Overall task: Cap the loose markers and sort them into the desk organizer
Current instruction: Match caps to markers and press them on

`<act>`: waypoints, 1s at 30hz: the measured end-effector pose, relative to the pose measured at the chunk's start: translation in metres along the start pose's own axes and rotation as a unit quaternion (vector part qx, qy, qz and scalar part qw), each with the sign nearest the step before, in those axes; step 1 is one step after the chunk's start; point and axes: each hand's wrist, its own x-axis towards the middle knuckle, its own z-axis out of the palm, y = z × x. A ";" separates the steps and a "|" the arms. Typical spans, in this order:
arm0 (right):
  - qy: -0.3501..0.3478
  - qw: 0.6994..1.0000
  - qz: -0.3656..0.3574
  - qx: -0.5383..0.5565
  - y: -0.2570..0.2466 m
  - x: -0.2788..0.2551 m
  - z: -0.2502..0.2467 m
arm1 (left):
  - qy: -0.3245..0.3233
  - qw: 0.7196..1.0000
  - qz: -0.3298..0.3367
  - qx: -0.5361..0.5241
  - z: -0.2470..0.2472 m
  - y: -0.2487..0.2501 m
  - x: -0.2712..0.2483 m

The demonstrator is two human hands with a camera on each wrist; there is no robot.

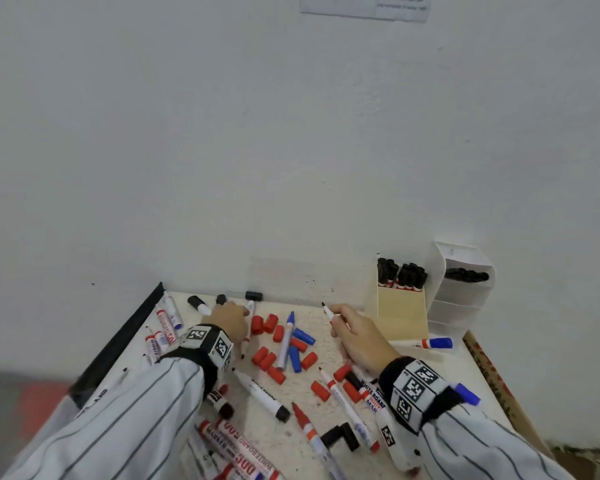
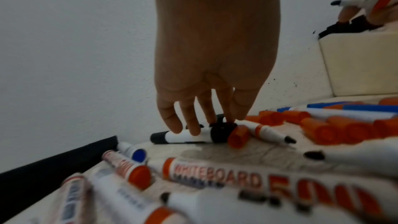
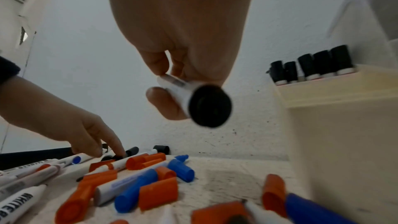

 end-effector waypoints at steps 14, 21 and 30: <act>-0.065 0.996 -0.008 -0.065 -0.005 0.025 0.041 | 0.011 0.999 0.020 0.043 0.011 -0.042 0.007; -0.065 0.996 0.006 -0.069 -0.001 0.024 0.036 | 0.039 0.996 0.027 -0.071 0.008 -0.047 0.010; -0.054 0.995 0.020 -0.080 0.000 0.020 0.029 | 0.106 0.975 -0.049 -0.188 0.004 -0.062 -0.001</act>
